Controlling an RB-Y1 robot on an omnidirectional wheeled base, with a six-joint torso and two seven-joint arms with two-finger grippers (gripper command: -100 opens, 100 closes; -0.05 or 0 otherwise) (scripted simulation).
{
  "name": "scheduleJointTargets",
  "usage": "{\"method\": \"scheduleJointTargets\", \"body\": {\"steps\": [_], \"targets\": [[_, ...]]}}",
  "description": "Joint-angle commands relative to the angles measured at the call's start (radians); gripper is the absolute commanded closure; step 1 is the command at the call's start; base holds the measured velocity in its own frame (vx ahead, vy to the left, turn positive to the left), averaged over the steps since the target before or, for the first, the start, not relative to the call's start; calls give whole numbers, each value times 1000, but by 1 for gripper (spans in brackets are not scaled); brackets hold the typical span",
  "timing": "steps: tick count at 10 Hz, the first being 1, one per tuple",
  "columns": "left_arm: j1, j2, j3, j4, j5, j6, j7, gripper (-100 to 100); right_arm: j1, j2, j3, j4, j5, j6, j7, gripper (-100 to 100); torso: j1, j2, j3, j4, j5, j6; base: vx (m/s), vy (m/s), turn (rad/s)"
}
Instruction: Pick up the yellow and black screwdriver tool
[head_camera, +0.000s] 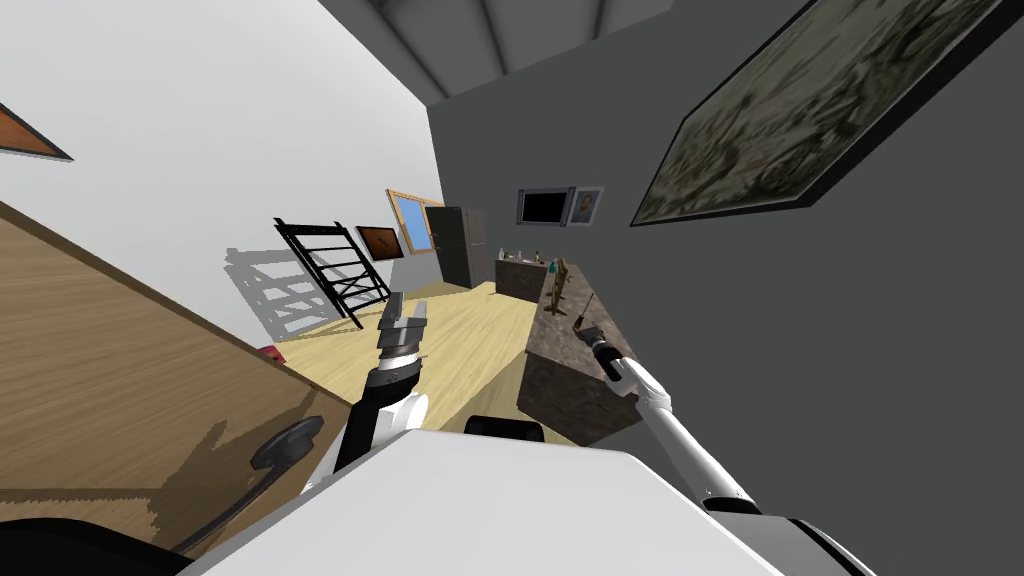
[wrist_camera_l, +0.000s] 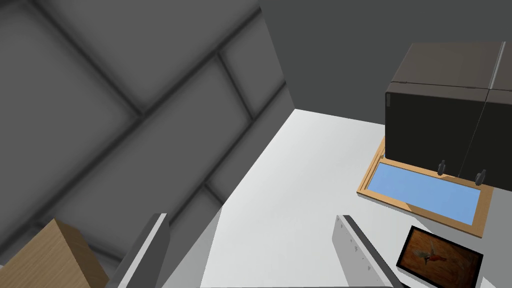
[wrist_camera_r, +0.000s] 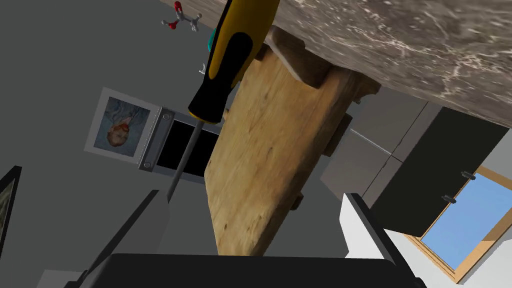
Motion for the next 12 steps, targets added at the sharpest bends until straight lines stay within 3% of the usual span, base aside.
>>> {"method": "scheduleJointTargets", "body": {"steps": [1,3,4,5,6,7,11,12], "targets": [[0,0,0,0,0,0,0,0,-15,-14,-5,31,23,17,18,-100,0,0,0,0,0,0,118,-23,33],[0,0,0,0,0,0,0,0,-46,-41,-9,83,61,46,46,-100,0,-1,-1,0,0,0,151,-9,50],[0,0,0,0,0,0,0,0,-44,-30,-13,81,52,28,39,-100,0,-2,-1,0,0,0,58,1,7],[0,0,0,0,0,0,0,0,-46,-31,-14,84,54,30,42,0,1,3,1,0,0,0,0,0,0],[0,0,0,0,0,0,0,0,-46,-31,-14,84,54,30,42,-100,1,7,4,1,0,0,0,0,0],[0,0,0,0,0,0,0,0,-46,-31,-14,84,54,30,42,100,1,8,5,2,0,0,0,0,0],[0,0,0,0,0,0,0,0,-46,-31,-14,84,54,30,42,100,1,9,5,2,0,0,0,0,0],[0,0,0,0,0,0,0,0,-46,-31,-14,84,54,30,42,0,1,9,5,2,0,0,0,0,0]]}}
